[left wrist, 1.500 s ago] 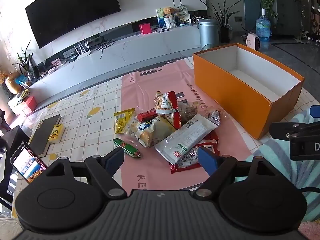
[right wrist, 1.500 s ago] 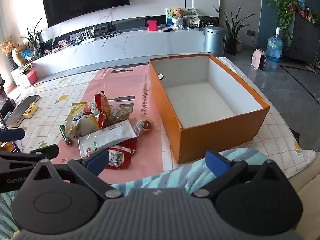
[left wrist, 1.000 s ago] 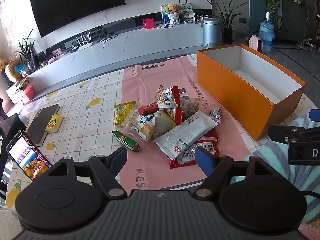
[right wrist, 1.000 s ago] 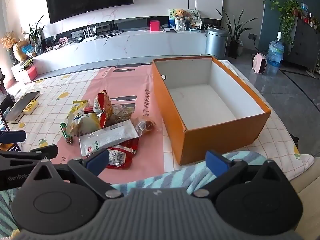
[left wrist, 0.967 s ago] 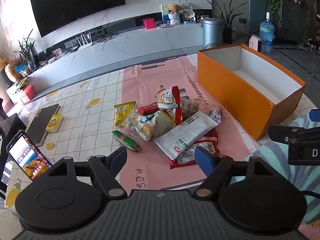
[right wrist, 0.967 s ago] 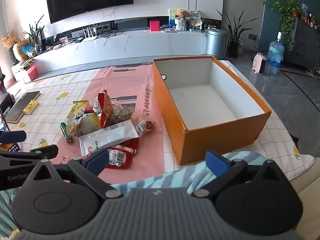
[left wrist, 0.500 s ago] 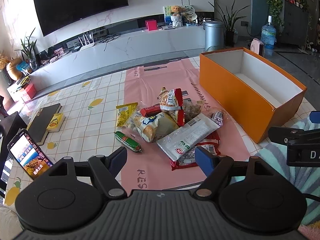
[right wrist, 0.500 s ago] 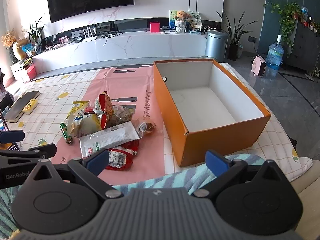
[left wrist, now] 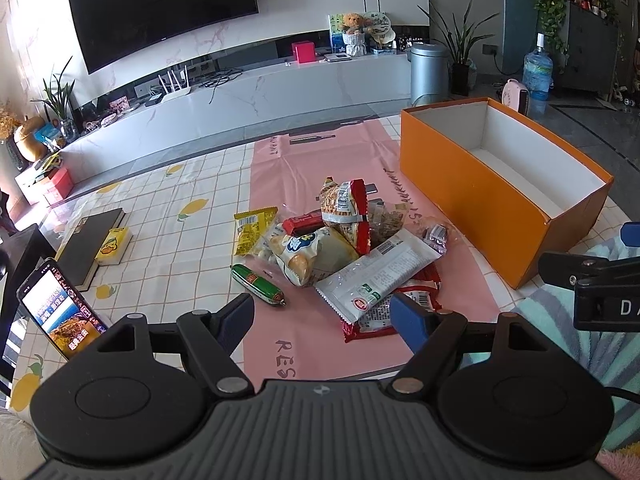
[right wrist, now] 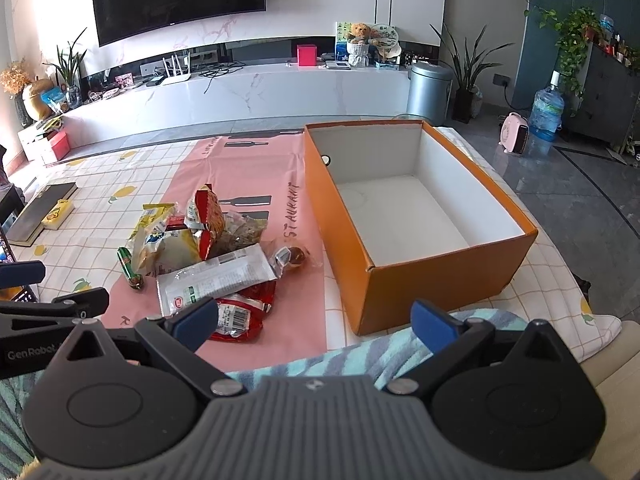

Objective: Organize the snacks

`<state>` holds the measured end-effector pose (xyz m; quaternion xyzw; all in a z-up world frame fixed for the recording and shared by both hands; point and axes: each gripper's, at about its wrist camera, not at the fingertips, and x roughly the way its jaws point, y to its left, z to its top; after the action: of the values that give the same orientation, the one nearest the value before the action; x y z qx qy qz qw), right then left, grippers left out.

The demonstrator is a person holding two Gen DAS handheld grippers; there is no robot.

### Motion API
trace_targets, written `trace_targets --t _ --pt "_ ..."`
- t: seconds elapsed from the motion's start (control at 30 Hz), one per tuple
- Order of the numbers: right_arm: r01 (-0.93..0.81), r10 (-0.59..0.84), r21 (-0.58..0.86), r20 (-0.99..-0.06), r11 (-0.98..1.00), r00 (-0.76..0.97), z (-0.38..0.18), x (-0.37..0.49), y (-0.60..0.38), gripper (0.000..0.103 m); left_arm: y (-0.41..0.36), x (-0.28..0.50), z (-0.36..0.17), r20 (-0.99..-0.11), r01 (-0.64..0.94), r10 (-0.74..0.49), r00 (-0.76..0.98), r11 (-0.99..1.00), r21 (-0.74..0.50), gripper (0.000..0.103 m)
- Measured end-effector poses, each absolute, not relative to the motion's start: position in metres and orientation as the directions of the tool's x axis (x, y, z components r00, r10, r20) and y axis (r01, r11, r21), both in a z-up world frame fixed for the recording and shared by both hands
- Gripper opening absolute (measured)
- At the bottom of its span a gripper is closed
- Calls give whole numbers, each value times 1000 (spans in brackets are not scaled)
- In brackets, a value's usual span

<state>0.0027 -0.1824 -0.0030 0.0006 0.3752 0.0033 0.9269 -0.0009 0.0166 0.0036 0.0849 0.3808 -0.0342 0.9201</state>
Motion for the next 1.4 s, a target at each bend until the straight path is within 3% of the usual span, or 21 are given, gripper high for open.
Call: trace_targets --t 1.4 --pt "3 6 12 -693 1000 721 1 6 -185 99 16 -1 11 -687 130 -1 727 982 136 91"
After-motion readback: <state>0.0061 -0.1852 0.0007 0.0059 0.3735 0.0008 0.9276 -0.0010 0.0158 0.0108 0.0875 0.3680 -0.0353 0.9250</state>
